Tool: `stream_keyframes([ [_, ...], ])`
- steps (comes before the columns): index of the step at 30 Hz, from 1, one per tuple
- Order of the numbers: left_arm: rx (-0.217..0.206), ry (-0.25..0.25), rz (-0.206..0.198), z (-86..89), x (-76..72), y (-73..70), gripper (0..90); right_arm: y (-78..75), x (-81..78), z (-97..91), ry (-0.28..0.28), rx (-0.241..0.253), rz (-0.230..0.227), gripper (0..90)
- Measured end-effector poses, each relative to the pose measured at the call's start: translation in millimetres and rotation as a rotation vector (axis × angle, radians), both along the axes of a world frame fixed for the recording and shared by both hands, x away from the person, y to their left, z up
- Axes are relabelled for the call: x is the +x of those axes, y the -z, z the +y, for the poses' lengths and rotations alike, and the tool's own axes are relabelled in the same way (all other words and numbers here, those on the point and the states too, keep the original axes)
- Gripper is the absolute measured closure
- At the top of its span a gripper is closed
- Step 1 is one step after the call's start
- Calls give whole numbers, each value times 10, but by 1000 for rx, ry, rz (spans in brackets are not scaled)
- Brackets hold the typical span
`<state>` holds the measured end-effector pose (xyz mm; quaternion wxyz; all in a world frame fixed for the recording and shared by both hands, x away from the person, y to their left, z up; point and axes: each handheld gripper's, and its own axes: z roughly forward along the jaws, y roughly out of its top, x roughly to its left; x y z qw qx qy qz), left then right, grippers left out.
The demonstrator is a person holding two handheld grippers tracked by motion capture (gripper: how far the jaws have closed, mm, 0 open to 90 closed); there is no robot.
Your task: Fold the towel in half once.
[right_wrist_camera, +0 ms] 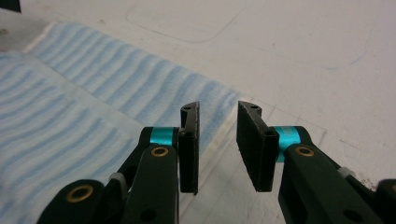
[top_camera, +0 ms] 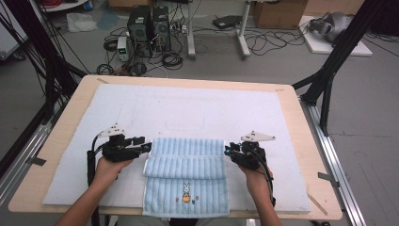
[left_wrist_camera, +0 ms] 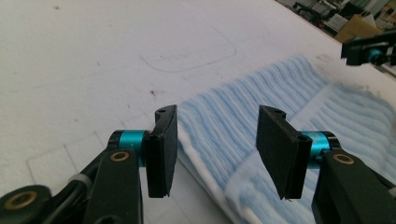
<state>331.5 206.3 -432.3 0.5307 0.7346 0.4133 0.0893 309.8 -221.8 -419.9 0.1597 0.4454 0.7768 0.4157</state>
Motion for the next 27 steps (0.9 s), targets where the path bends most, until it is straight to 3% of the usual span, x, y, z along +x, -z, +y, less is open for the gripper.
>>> stream_keyframes([
  [4,25,1,-3,-52,49,24,531,95,103,33,13,-8,49,646],
  [7,61,-7,-29,-47,37,44,537,152,120,60,5,-2,66,636],
  [8,55,-11,-27,-39,41,58,538,167,129,74,-2,-6,72,639],
  [12,54,-24,-22,-4,35,71,536,221,157,122,-19,-38,87,769],
  [14,52,-26,-22,8,31,70,536,215,141,144,-36,-68,57,868],
  [17,52,-31,-19,17,31,77,536,195,127,164,-41,-81,32,880],
  [21,47,-36,-16,20,31,82,538,201,146,143,-29,-55,27,883],
  [25,34,-43,-19,20,35,81,555,191,195,106,2,-3,-19,884],
  [27,31,-31,-13,15,34,81,586,211,235,108,23,0,-38,884],
])
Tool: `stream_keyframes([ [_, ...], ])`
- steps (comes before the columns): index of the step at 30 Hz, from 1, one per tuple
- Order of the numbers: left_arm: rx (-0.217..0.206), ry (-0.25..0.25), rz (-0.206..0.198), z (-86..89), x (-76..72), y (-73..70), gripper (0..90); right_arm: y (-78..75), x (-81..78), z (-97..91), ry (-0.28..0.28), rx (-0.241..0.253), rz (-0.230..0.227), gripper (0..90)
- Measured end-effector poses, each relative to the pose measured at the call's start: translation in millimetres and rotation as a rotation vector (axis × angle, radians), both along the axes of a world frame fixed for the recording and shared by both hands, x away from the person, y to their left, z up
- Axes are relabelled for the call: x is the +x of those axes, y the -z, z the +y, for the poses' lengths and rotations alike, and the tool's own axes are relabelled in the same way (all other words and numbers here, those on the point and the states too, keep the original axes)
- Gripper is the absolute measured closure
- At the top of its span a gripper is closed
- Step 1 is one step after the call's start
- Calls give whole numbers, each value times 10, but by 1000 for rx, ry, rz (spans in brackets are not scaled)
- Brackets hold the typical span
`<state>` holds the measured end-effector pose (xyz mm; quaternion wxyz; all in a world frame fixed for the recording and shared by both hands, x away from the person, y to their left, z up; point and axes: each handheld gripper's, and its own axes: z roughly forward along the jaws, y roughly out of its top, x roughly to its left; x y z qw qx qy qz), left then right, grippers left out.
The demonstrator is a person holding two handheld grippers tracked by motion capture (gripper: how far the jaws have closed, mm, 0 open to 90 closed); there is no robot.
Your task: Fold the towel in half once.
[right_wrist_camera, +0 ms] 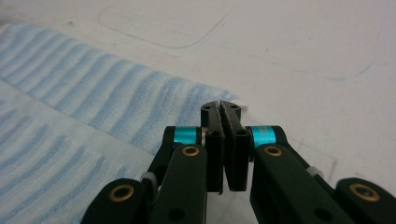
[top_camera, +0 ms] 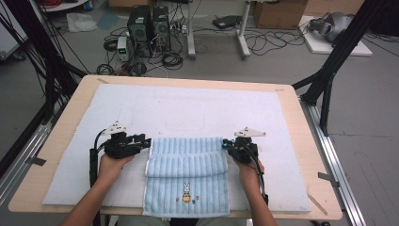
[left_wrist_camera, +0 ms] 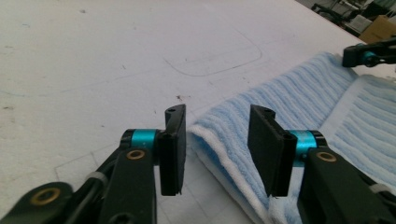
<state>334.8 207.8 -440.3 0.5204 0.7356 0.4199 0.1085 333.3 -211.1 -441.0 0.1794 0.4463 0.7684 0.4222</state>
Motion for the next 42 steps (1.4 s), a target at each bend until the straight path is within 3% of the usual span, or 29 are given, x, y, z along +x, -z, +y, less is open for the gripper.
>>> stream_keyframes([
  [5,26,14,20,-33,-3,10,695,85,72,45,21,-39,4,880],
  [8,55,19,34,-60,5,25,687,50,38,59,11,-48,-8,828],
  [11,57,39,50,-130,14,43,658,34,23,45,15,-37,2,793],
  [13,87,48,52,-184,23,58,666,28,17,35,15,-25,5,780],
  [18,156,52,28,-259,31,91,862,5,-3,28,10,-19,-6,770],
  [21,144,39,9,-266,30,71,879,-1,-9,20,15,-15,-4,767],
  [24,95,1,-7,-228,55,47,879,-2,-6,9,19,-9,-4,765],
  [27,97,-24,4,-223,100,64,878,5,-2,8,18,-8,0,761],
  [29,130,-38,3,-253,103,85,864,9,-1,12,24,-8,5,754],
  [30,140,-61,-6,-269,100,86,816,8,0,10,23,-6,4,747],
  [32,141,-85,-6,-251,106,80,611,1,-3,-2,23,-1,-1,727],
  [35,149,-67,13,-199,99,81,515,-3,0,-46,38,12,8,646],
  [38,121,-55,50,-172,111,111,497,12,8,-85,43,19,49,573],
  [42,145,-29,50,-213,108,116,500,59,23,-46,15,-15,93,501],
])
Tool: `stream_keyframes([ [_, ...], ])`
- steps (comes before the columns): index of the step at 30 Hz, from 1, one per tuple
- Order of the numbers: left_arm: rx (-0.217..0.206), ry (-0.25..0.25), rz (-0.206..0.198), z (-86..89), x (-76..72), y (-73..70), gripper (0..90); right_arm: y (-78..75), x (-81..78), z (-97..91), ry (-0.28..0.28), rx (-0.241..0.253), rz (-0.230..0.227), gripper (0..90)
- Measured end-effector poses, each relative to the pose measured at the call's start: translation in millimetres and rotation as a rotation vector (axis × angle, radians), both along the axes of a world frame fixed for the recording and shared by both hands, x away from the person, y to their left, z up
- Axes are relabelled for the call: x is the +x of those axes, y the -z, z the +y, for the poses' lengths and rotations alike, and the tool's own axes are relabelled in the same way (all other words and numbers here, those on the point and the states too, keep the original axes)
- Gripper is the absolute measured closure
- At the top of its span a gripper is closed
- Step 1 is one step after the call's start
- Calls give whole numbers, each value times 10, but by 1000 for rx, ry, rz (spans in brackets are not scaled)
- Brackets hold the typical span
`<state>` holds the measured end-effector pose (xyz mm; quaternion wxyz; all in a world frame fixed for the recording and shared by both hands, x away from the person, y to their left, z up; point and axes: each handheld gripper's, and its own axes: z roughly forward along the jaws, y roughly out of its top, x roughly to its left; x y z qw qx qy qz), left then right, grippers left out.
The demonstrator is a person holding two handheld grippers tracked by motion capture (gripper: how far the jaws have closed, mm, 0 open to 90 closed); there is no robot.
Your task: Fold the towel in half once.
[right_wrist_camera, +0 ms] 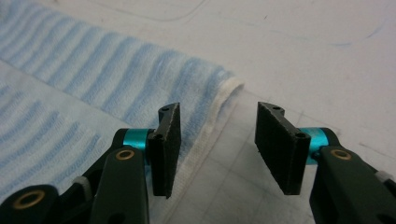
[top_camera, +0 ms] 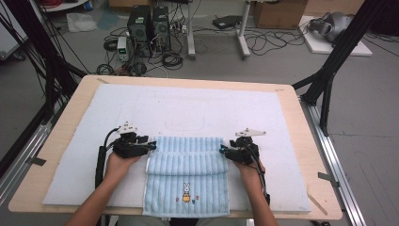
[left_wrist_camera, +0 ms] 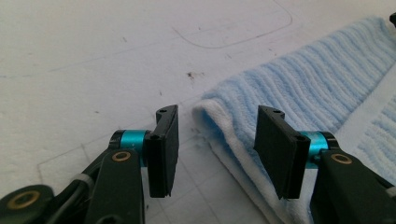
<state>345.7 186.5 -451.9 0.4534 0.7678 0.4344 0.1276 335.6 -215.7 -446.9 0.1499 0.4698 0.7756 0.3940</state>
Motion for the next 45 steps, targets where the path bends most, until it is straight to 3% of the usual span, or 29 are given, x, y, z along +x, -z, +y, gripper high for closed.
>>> stream_keyframes([
  [4,40,53,-11,-63,-19,2,585,5,-17,87,-20,-90,-20,532],
  [6,78,56,-17,-101,-26,1,636,-13,-21,119,-41,-113,-15,595],
  [9,88,58,-22,-120,-39,0,695,-38,-38,178,-66,-151,-21,702],
  [10,88,64,-22,-126,-44,1,730,-43,-43,190,-82,-144,-15,763],
  [12,87,77,-24,-153,-55,1,822,-38,-36,181,-83,-126,-2,791],
  [16,64,65,-4,-139,-39,3,852,-20,7,117,-89,-39,49,854],
  [20,40,48,21,-138,30,-1,857,-19,14,135,-84,-43,34,865],
  [25,5,0,30,-148,207,10,856,-4,104,113,-42,-18,16,866],
  [26,7,7,48,-139,251,5,856,1,132,102,-37,-13,14,866],
  [27,6,6,39,-145,287,-4,856,4,164,94,-31,-7,15,866],
  [31,13,-9,20,-174,443,-66,856,-5,284,112,-4,-22,-2,865],
  [35,-17,-21,24,-165,646,-78,855,-33,427,117,23,-20,-11,866],
  [37,-20,-25,-1,-160,721,-87,861,-47,500,130,31,-25,-7,866],
  [45,6,-18,-24,-146,932,-96,864,-90,768,182,58,-50,-22,865],
])
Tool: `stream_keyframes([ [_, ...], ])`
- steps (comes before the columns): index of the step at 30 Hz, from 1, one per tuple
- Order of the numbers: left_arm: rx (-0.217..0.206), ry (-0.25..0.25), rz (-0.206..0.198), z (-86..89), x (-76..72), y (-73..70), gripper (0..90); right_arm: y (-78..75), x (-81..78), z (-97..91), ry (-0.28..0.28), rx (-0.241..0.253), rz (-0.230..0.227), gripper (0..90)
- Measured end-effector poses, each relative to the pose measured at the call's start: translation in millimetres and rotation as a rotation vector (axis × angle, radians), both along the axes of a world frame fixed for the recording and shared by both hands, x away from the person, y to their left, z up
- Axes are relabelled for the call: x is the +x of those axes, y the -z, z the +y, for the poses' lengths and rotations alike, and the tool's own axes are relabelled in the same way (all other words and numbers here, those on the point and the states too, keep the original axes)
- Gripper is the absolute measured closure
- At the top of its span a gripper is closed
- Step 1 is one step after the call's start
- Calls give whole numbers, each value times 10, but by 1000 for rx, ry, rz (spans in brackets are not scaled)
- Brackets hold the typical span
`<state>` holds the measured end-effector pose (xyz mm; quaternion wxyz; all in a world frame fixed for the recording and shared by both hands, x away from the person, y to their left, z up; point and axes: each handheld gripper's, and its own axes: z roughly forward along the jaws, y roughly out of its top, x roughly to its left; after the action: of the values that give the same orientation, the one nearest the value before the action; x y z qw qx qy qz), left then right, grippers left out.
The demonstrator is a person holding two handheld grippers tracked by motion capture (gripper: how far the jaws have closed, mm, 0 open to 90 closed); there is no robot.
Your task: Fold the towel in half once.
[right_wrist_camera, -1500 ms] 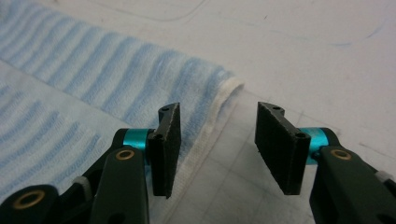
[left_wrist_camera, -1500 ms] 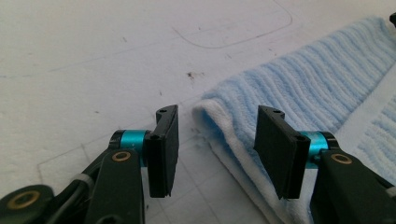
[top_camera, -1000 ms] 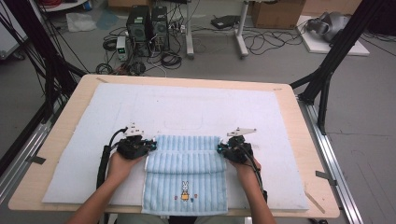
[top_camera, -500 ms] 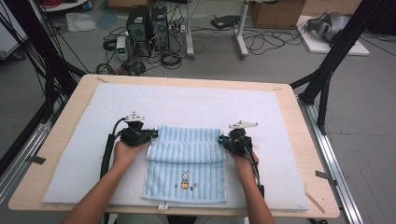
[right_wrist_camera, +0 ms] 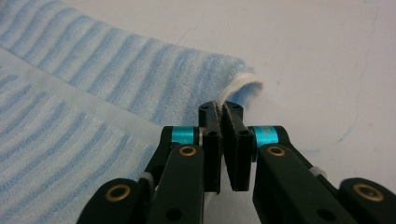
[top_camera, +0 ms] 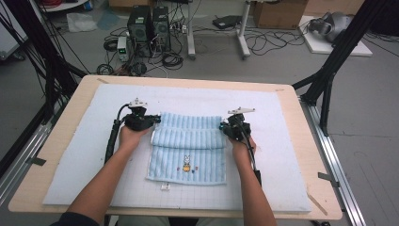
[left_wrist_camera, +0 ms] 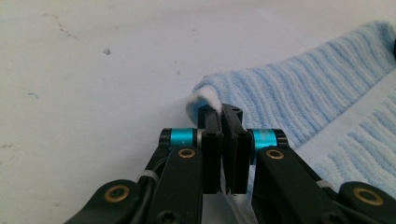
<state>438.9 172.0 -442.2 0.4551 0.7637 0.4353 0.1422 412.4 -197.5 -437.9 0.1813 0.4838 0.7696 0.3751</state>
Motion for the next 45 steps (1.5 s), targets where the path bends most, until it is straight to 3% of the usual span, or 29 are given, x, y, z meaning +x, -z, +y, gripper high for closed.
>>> stream_keyframes([
  [4,-4,-10,-7,1,72,-11,864,-22,79,0,18,13,-31,864],
  [7,-14,-17,-19,-19,115,0,864,20,133,-10,30,16,-4,864],
  [13,-27,-23,-6,-9,146,63,858,15,206,7,45,4,-23,854],
  [15,-46,-42,14,16,145,60,743,17,213,3,53,4,-25,792],
  [16,-57,-43,24,38,144,53,712,14,213,-11,54,25,-26,724],
  [18,-70,-53,31,86,135,28,630,-10,199,-48,55,59,-20,679],
  [22,-103,-60,27,173,94,-33,576,-64,157,-99,52,74,-33,643],
  [27,-112,-2,21,197,-14,-25,577,-124,69,-153,38,102,-40,583],
  [31,-81,48,40,130,-53,13,583,-120,-25,-226,38,121,-33,546],
  [35,-2,86,32,6,-95,27,619,-123,-105,-309,42,139,-32,536],
  [38,60,107,18,-53,-121,31,766,-144,-146,-350,45,145,-35,530],
  [39,69,108,11,-62,-129,23,837,-150,-155,-358,44,147,-34,527],
  [45,62,91,-13,-20,-165,-27,850,-163,-175,-351,42,150,-25,520],
])
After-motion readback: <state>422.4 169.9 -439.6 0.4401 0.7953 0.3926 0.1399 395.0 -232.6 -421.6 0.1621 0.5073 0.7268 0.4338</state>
